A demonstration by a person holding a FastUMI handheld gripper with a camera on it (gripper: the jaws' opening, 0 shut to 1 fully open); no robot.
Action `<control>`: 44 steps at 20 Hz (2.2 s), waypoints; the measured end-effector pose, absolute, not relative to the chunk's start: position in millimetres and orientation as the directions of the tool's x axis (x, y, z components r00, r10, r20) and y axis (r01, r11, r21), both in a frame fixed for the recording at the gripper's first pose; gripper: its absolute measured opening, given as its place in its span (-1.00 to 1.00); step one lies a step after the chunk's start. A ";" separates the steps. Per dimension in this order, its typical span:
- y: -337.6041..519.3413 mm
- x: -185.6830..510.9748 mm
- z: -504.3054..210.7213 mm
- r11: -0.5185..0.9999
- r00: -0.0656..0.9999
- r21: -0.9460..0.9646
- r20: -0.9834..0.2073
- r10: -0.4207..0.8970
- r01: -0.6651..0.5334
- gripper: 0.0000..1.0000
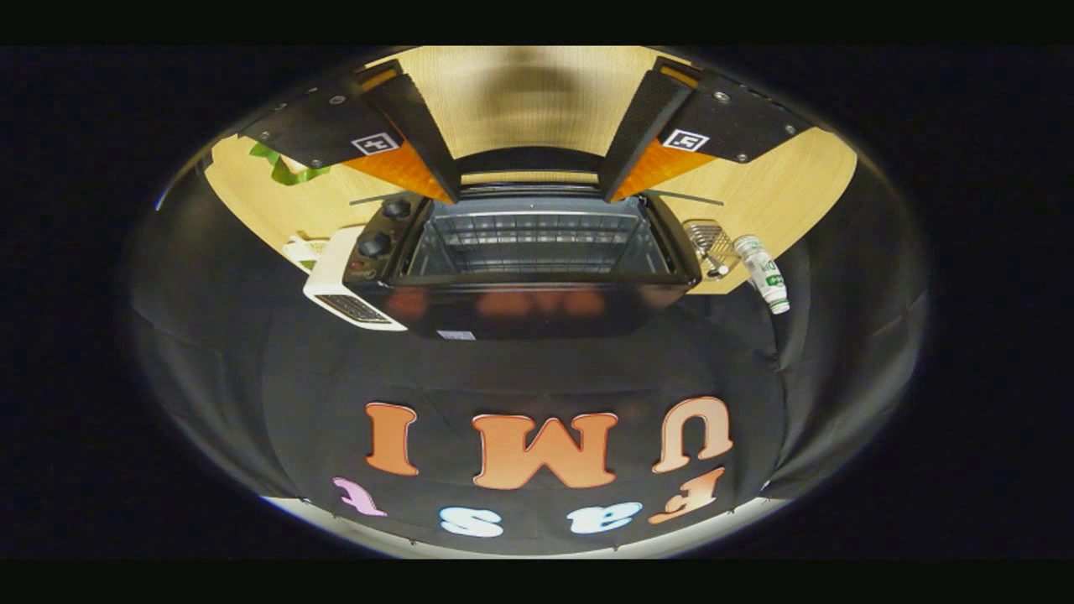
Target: Open the toaster oven, put the food inside, and close the toaster oven door.
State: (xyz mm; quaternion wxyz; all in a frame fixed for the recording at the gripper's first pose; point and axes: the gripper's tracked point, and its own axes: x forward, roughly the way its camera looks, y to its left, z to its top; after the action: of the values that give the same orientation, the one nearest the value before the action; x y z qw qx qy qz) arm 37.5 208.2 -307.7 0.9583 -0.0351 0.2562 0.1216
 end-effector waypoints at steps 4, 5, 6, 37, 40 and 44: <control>200.2 8.4 -341.1 0.967 0.802 -0.007 -0.561 0.206 -0.254 0.96; 198.3 1.6 -352.8 0.967 0.790 -0.010 -0.579 0.202 -0.254 0.96; 195.6 -4.3 -361.9 0.967 0.776 -0.010 -0.598 0.199 -0.255 0.95; -27.5 6.1 -328.0 0.940 0.491 0.061 -0.841 0.230 -0.337 0.97; -30.8 14.4 -350.5 0.947 0.413 0.165 -0.869 0.272 -0.276 0.98; -19.0 17.5 -380.7 0.933 0.293 0.280 -0.894 0.339 -0.224 0.94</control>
State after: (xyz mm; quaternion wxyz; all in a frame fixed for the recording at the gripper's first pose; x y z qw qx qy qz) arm 17.5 -19.0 -380.7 0.8024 0.0505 0.5682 0.1755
